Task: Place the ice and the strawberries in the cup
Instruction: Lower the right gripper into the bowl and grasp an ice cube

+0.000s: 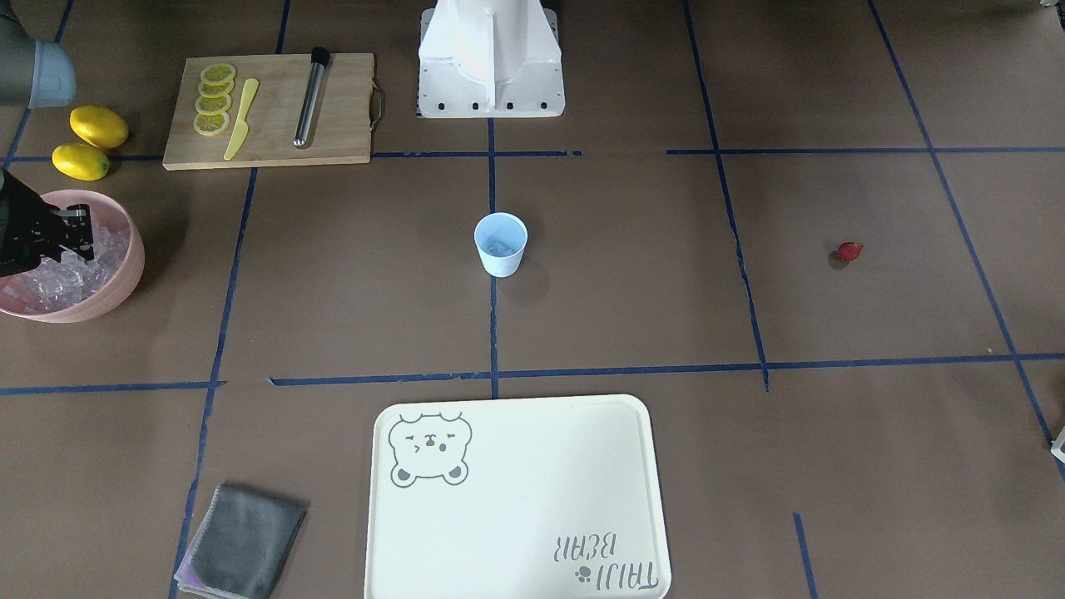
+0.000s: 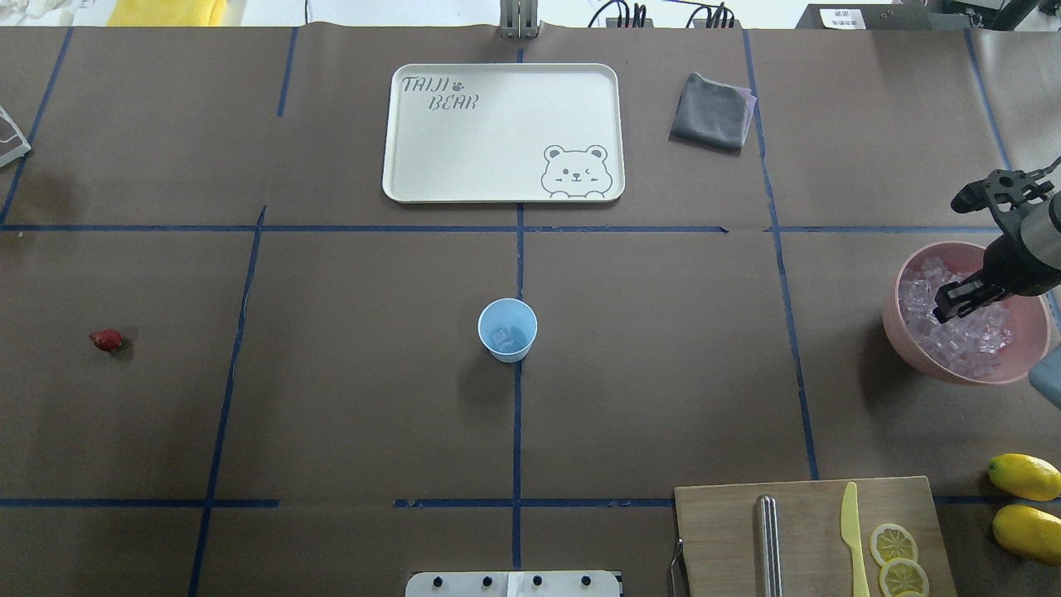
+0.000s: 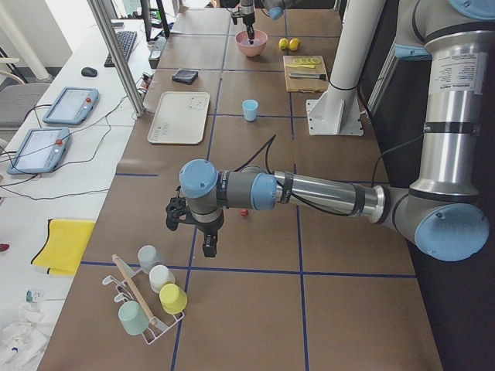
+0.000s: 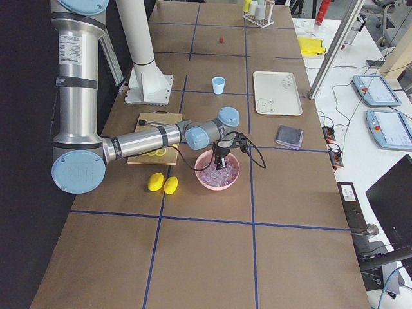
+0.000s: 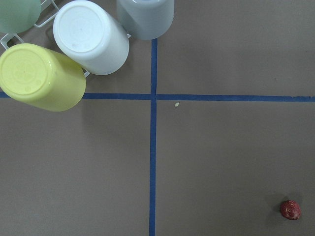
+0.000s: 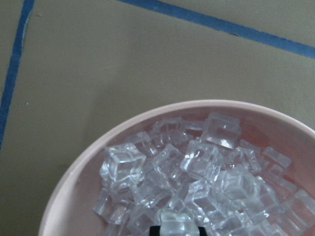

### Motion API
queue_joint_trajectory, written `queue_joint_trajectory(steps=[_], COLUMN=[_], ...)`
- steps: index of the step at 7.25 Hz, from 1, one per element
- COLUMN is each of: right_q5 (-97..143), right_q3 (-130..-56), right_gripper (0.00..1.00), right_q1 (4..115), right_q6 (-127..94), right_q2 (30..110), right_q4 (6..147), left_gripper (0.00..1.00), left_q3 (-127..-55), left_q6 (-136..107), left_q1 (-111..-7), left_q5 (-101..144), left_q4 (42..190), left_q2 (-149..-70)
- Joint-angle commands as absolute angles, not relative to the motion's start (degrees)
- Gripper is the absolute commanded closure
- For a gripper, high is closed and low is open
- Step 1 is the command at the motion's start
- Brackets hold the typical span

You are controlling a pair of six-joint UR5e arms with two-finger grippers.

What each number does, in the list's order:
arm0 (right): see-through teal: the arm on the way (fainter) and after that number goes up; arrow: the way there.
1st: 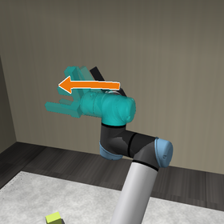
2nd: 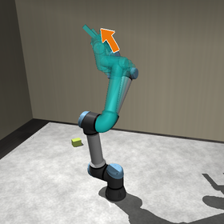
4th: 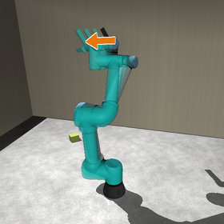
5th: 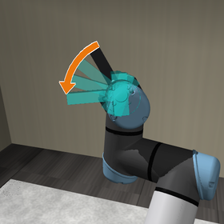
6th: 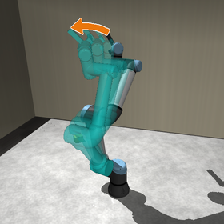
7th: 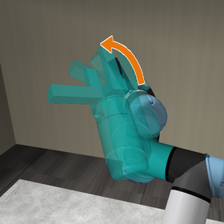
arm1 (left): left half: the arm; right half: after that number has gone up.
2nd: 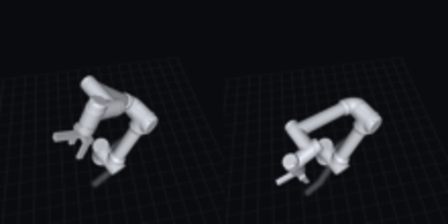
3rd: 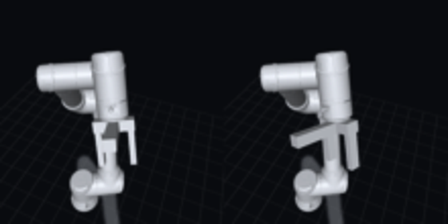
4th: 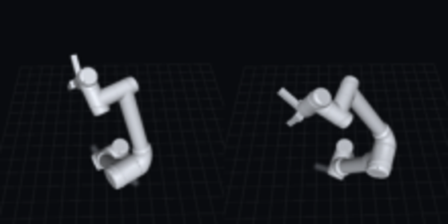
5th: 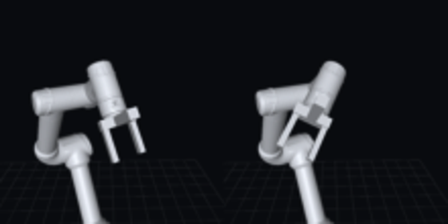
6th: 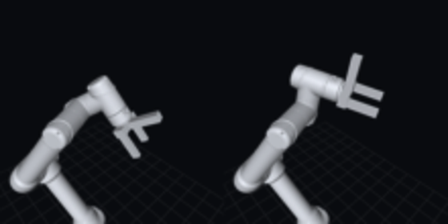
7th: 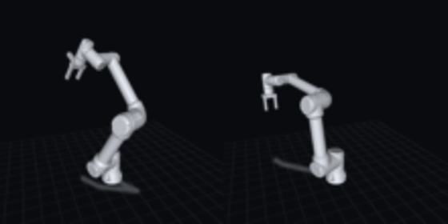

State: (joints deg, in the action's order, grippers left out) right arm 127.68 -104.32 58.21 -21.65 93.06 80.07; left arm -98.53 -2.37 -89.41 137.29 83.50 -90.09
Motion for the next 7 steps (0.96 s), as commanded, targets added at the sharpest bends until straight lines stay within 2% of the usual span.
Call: queue_joint_trajectory(steps=[1,4,5,6,7], right_q5=[128.05,134.63,134.74,134.65,134.04], right_q3=[-105.11,-112.38,-117.02,-120.29,-120.76], right_gripper=[1.00,1.00,1.00,1.00,1.00], right_q1=[59.14,66.51,67.23,67.06,65.93], right_q6=[-20.22,-20.13,-20.21,-20.30,-20.91], right_q2=[93.08,94.92,94.14,91.09,84.70], right_q4=[80.07,82.69,89.58,95.91,101.72], left_gripper=[0.00,0.00,0.00,0.00,0.00], left_q3=[-98.61,-98.61,-98.61,-98.61,-98.61], left_q6=[-2.29,-2.29,-2.29,-2.29,-2.29], left_q1=[-89.38,-89.47,-89.47,-89.47,-89.39], left_q5=[137.20,137.20,137.28,137.20,137.28], left_q4=[83.50,83.50,83.50,83.58,83.58], left_q2=[-90.09,-90.00,-90.00,-90.00,-89.83])
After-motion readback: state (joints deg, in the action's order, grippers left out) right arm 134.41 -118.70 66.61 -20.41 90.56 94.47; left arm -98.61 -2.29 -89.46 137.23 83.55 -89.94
